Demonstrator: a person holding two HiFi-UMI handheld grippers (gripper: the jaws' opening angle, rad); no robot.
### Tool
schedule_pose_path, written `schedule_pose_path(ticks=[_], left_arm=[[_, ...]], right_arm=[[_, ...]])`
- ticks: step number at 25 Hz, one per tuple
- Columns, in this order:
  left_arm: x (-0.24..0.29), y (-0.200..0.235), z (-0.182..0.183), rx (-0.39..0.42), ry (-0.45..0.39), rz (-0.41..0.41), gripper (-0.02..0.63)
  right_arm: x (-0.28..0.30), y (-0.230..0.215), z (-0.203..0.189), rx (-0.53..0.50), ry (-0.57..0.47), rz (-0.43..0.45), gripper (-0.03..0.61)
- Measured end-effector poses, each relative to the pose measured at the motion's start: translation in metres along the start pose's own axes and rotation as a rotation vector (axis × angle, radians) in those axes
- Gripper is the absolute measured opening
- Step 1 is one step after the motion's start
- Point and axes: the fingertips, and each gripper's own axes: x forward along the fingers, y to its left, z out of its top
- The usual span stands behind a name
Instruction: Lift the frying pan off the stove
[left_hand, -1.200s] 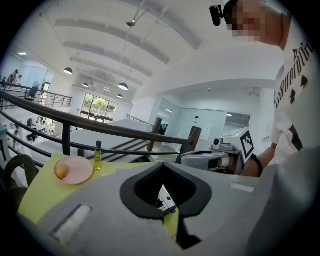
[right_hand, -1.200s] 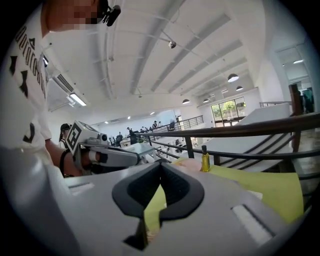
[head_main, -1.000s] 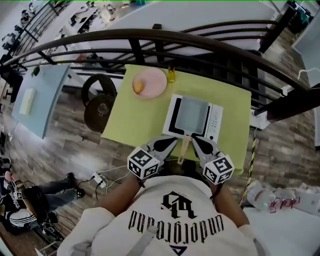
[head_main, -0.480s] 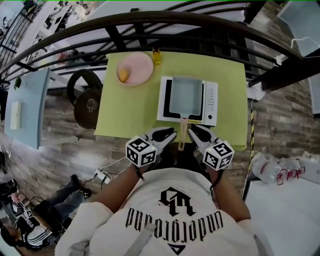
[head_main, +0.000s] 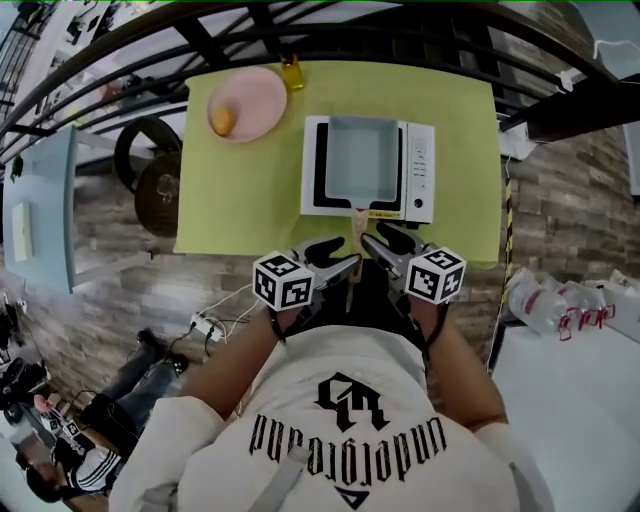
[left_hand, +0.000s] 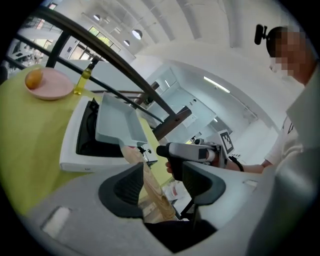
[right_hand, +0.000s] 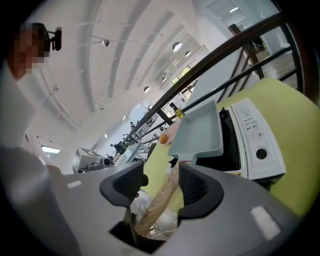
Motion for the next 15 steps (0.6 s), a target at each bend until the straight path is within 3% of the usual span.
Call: schedule_pose_path(ticks=[6,15], left_arm=[[0.019,0.019,-0.028,-0.149,0.046,-0.051,0.327],[0.035,0.013,-0.056,-0.308,0.077,-0.189,0.331]], right_arm=[[0.023,-0.018,-0.014,0.126,0.039,0.057,0.275],[0.05,-0.028,-0.031,0.31,0.057,0.168,0.295]])
